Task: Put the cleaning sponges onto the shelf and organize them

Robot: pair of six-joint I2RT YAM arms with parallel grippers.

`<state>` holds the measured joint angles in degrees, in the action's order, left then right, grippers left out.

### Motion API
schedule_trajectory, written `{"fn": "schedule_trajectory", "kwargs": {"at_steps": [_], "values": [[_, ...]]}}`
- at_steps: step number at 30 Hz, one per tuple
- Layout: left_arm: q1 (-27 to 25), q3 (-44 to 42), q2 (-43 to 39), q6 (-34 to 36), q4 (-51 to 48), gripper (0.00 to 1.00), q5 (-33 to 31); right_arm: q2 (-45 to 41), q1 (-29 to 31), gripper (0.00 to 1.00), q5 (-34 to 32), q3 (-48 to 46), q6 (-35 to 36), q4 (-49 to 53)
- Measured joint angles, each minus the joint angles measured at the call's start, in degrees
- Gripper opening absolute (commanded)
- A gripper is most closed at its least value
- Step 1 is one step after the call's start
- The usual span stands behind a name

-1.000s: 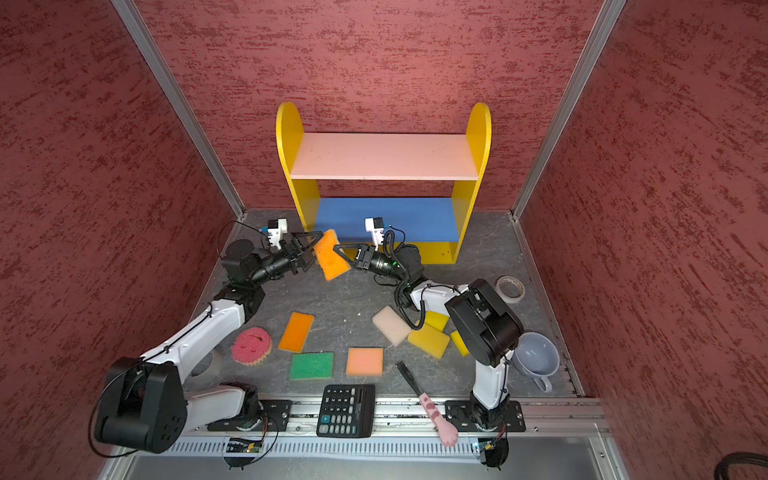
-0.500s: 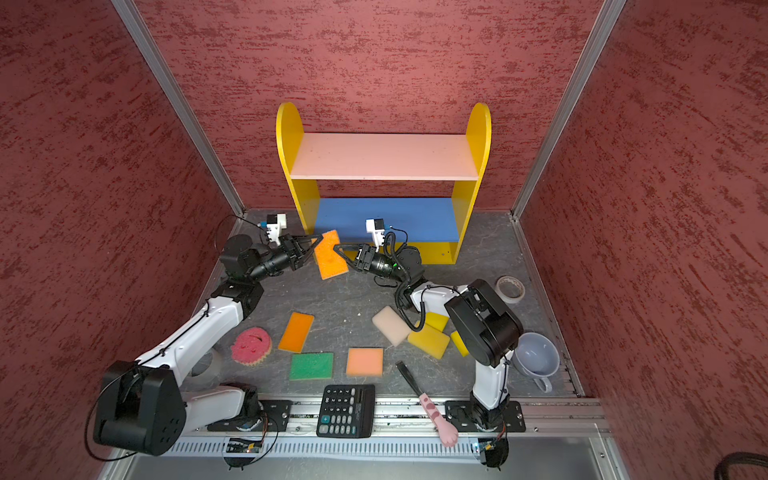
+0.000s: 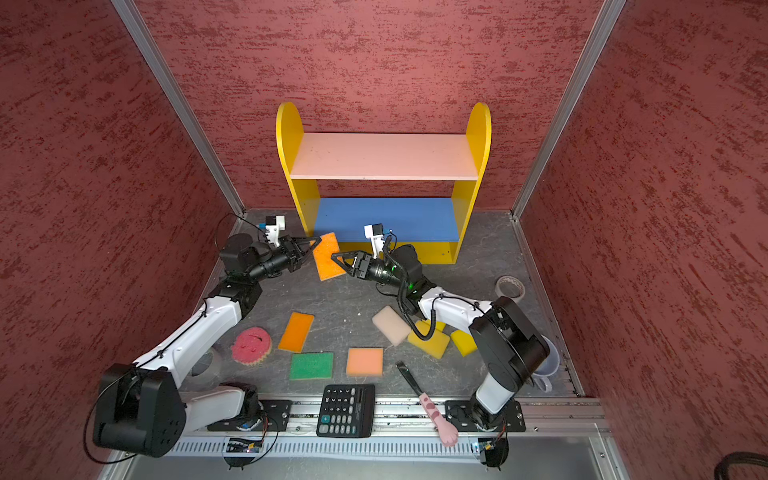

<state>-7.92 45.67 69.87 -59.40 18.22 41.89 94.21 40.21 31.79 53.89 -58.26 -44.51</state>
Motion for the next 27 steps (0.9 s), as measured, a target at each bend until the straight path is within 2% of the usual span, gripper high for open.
{"fn": "schedule_trajectory", "kwargs": {"at_steps": [3, 6, 9, 10, 12, 13, 14, 16, 20, 27], "values": [[0.3, 0.2, -0.3, 0.7, -0.3, 0.07, 0.0, 0.1, 1.4, 0.48, -0.1, 0.0, 1.7, 2.4], [0.5, 0.2, -0.5, 1.2, -0.7, 0.08, 0.0, 0.1, 1.7, 0.44, -0.1, 0.0, 2.4, 3.4], [0.6, 0.2, -0.5, 1.6, -0.9, 0.11, 0.1, 0.1, 1.7, 0.34, -0.6, 0.0, 3.1, 3.7], [0.6, 0.2, -0.5, 1.8, -0.9, 0.16, 0.1, 0.1, 1.7, 0.27, -0.8, 0.0, 3.1, 3.7], [0.6, 0.2, -0.5, 2.3, -1.1, 0.36, 0.2, 0.1, 1.7, 0.15, -1.1, 0.0, 3.5, 3.7], [0.6, 0.3, -0.5, 2.6, -1.3, 0.44, 0.3, 0.1, 1.7, 0.05, -1.2, 0.0, 3.3, 3.6], [0.7, 0.3, -0.5, 2.8, -1.6, 0.47, 0.4, 0.2, 1.7, 0.0, -1.3, 0.0, 3.2, 3.5], [0.8, 0.4, -0.6, 3.1, -1.9, 0.51, 0.4, 0.3, 1.7, 0.0, -1.6, 0.0, 3.1, 3.3], [2.0, 0.5, -1.2, 3.0, -3.3, 0.74, 0.5, 0.5, 1.7, 0.0, -2.8, -0.1, 3.2, 3.3], [6.7, 1.3, -7.7, 6.1, -12.8, 0.75, -3.1, 2.9, 1.7, 0.0, -6.9, -0.3, 4.4, 4.2]]}}
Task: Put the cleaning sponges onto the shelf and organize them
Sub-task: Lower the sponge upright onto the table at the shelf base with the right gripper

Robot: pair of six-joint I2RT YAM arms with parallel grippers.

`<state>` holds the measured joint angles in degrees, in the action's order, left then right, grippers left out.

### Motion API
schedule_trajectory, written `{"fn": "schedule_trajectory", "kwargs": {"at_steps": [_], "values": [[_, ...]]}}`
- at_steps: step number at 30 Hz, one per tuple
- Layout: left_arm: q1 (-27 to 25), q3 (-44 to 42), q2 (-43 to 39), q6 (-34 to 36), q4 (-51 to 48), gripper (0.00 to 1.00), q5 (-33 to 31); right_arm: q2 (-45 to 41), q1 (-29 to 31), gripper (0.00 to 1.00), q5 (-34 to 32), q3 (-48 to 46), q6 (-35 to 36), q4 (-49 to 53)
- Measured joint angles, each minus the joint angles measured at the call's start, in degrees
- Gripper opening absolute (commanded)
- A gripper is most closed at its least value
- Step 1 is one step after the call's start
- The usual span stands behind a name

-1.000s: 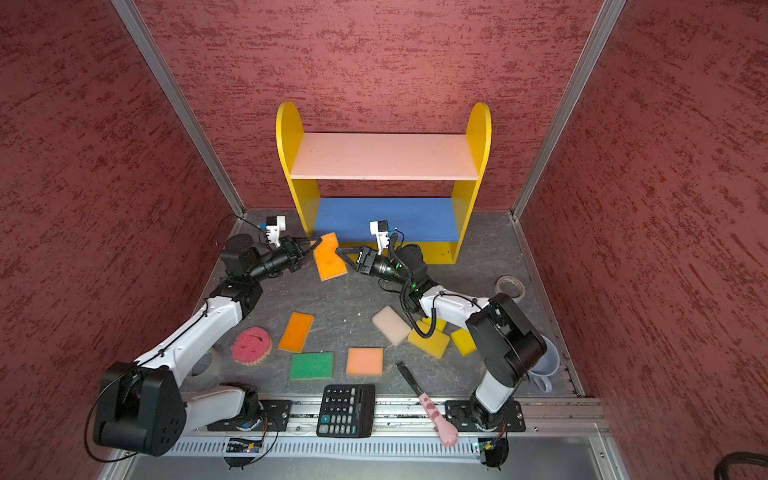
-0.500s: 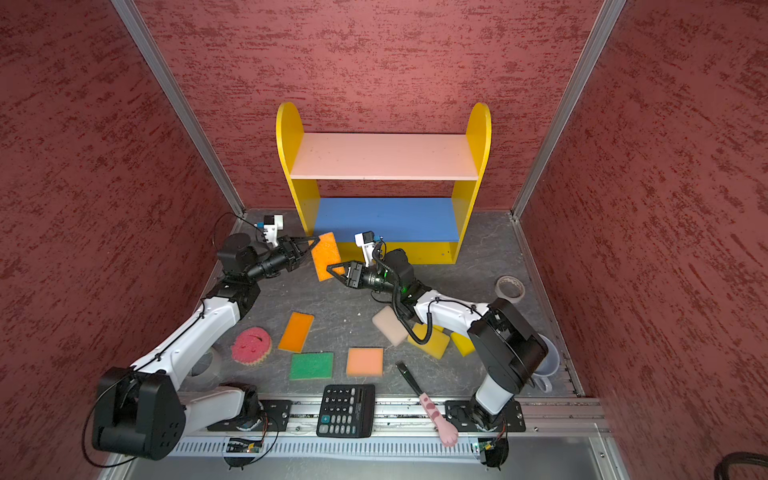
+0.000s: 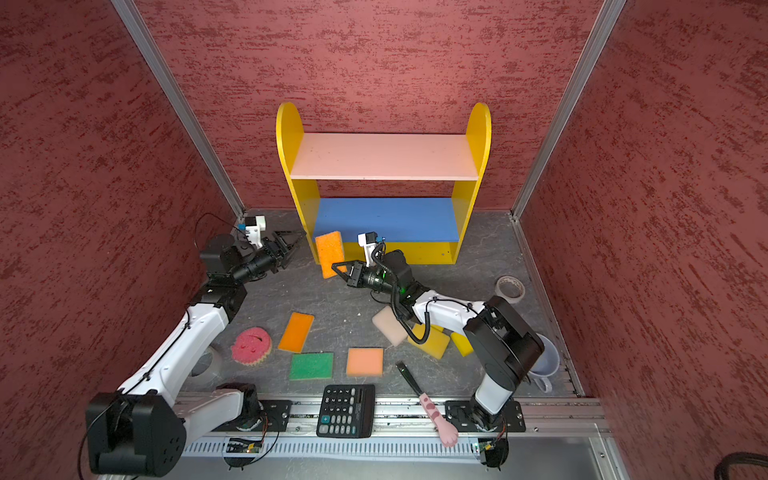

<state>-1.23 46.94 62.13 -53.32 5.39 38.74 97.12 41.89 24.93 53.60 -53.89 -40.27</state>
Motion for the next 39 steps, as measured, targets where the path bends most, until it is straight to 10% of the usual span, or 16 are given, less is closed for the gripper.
{"fn": "schedule_trajectory", "kwargs": {"at_steps": [29, 39], "values": [[3.6, -3.0, -10.6, 13.4, -22.1, 0.83, -10.2, 33.4, -0.6, 0.01, -21.4, 24.5, 2.5, 12.9], [3.8, -3.8, -12.7, 14.2, -22.5, 0.83, -10.3, 34.8, -0.6, 0.51, -25.8, 27.0, 2.1, 17.0]]}}
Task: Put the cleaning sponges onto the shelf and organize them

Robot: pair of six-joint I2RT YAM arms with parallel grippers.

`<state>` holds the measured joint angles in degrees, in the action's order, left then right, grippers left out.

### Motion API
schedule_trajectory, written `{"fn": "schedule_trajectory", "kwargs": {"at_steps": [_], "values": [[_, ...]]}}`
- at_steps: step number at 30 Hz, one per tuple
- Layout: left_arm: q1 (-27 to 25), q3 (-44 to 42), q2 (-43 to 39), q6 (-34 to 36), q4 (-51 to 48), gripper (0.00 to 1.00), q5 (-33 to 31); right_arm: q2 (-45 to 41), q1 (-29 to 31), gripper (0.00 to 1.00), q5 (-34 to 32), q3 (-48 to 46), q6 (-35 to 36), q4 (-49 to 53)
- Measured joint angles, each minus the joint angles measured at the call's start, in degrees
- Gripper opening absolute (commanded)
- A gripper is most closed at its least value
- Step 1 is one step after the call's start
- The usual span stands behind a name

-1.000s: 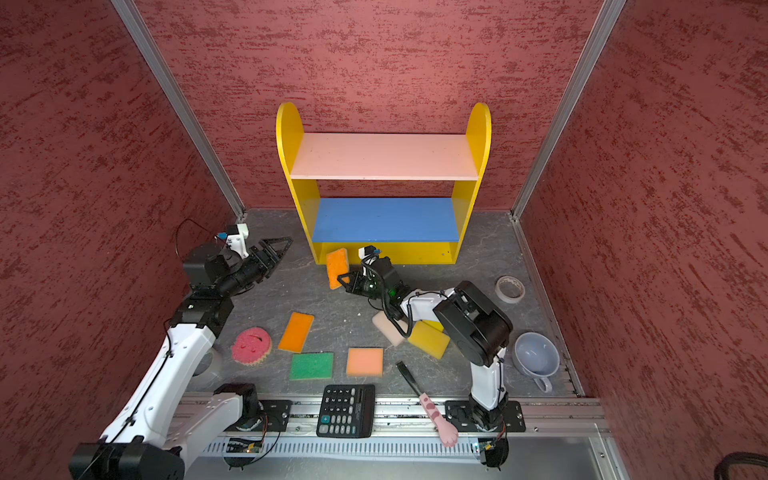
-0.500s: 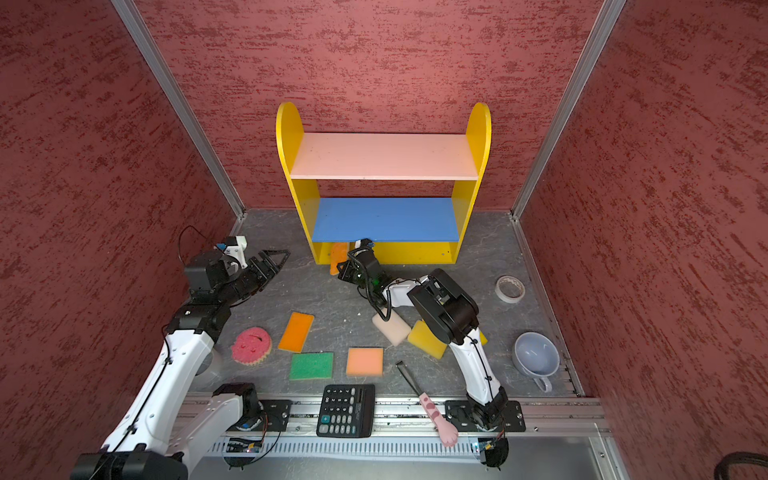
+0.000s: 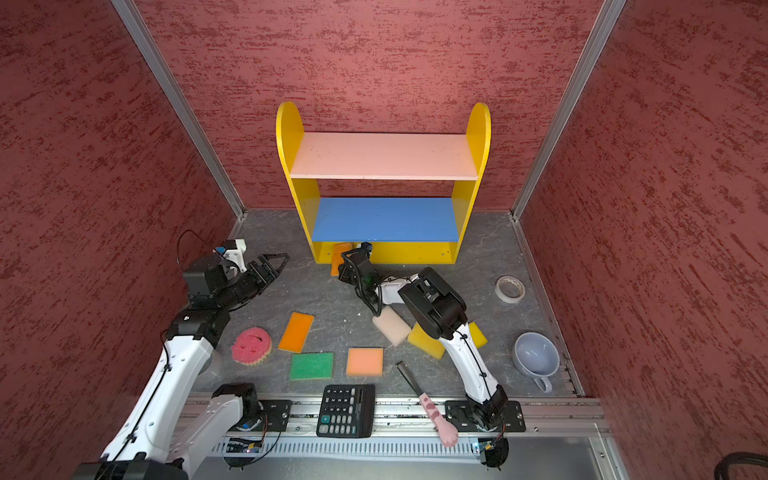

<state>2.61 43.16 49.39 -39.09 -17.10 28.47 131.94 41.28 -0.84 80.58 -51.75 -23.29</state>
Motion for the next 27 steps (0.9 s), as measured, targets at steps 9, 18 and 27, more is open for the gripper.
{"fn": "schedule_trajectory", "kwargs": {"at_steps": [9, 18, 27], "values": [[0.0, 0.0, -0.3, 0.0, -0.5, 0.84, 0.3, -1.0, -0.2, 0.65, -1.0, -0.4, 0.2, 0.2], [0.0, 0.0, -0.8, -0.1, -1.8, 0.84, -0.6, -6.3, -2.3, 0.68, -2.2, -9.1, -0.8, -2.4], [0.0, -0.1, -0.5, -1.4, -2.1, 0.84, -1.7, -11.0, -0.1, 0.69, -2.9, -16.7, -1.6, -4.3]]}}
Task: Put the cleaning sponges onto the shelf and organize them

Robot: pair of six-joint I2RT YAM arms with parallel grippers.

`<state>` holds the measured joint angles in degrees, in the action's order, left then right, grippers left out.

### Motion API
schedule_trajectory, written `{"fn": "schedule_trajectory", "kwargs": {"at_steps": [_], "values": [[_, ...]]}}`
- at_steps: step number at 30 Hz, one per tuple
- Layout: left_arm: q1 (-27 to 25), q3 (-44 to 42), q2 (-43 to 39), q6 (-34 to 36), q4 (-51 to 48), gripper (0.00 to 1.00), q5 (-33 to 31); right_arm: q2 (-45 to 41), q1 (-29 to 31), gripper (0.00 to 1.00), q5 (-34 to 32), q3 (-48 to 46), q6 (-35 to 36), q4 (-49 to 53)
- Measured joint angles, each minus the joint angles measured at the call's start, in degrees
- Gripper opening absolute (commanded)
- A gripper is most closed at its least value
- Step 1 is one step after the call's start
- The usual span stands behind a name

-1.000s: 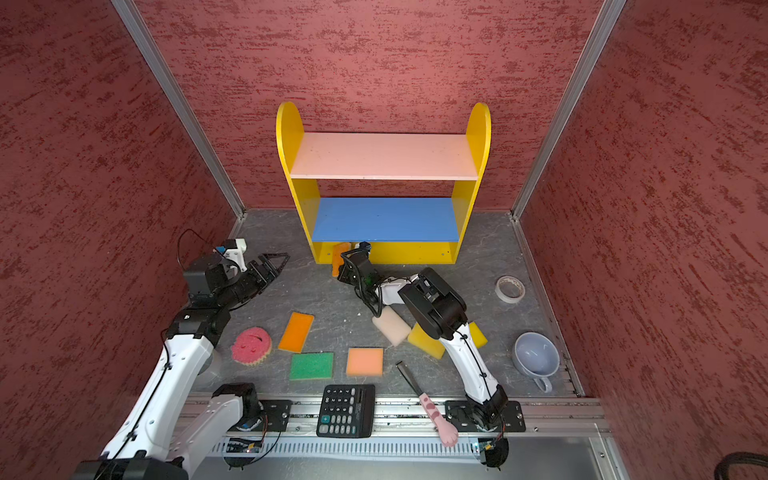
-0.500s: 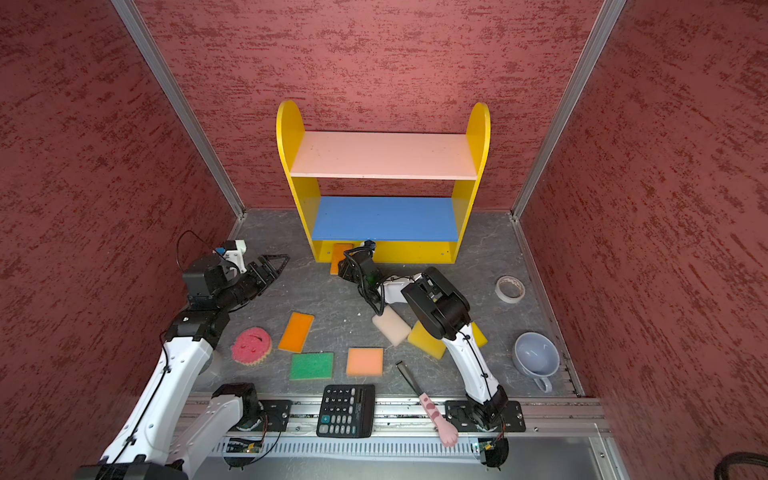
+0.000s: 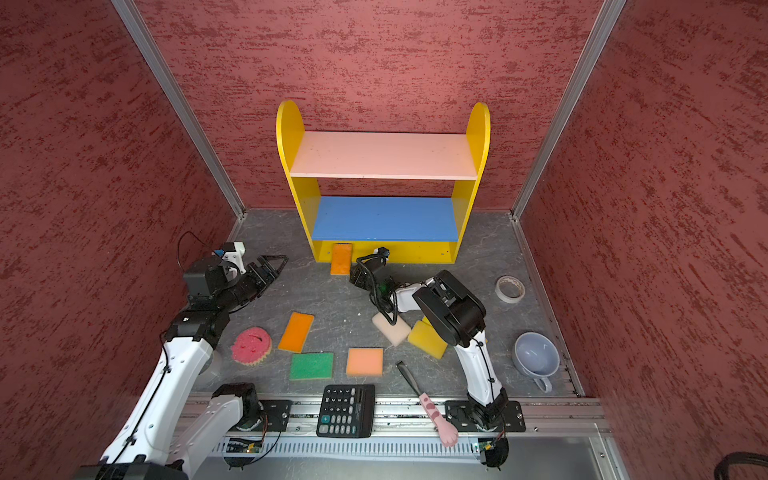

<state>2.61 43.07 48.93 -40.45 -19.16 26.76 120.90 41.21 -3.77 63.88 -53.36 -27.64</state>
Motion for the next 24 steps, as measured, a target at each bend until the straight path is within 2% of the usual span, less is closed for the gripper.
{"fn": "schedule_trajectory", "kwargs": {"at_steps": [7, 14, 24], "values": [[0.0, -0.1, 0.6, -0.2, -0.2, 0.85, -0.3, -0.8, 3.4, 0.68, -0.7, -1.2, -0.6, -0.2], [0.0, -1.1, 0.7, -0.2, -0.4, 0.85, -0.3, 0.6, 5.2, 0.62, -0.3, -0.2, -2.5, -1.4], [0.0, -1.1, 1.9, -0.2, -0.4, 0.85, -0.3, 3.7, 5.1, 0.63, -0.1, 3.4, -4.0, -3.0]]}}
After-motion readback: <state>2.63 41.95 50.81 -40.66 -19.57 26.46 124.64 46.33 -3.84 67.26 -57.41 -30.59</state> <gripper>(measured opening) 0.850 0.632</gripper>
